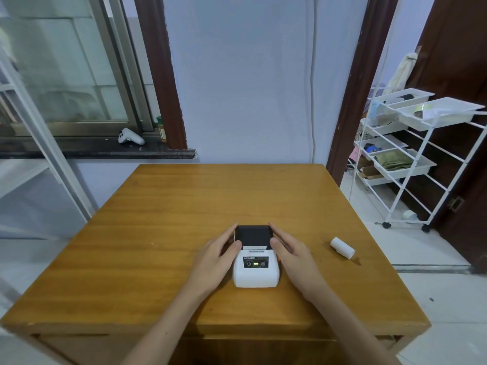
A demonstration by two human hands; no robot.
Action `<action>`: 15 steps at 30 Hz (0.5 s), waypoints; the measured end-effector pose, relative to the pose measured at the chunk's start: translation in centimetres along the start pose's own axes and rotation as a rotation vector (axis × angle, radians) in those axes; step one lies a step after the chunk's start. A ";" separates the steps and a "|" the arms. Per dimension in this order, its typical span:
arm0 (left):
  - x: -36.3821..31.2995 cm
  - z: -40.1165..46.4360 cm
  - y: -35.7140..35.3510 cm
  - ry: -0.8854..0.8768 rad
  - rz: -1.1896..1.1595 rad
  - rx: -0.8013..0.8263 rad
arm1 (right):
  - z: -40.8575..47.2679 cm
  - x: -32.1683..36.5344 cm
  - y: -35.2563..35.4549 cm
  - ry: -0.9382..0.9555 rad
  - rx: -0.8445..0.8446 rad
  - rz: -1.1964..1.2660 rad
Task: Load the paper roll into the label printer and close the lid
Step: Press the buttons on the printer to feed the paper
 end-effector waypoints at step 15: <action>-0.3 -0.2 0.1 -0.012 0.020 -0.017 | -0.1 0.0 0.1 0.001 -0.018 0.007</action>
Point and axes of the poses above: each hand's wrist, its own z-axis towards the middle knuckle, its own y-axis out of the back of the hand, x = y × z, the point moved 6 cm from there along z, towards the middle knuckle
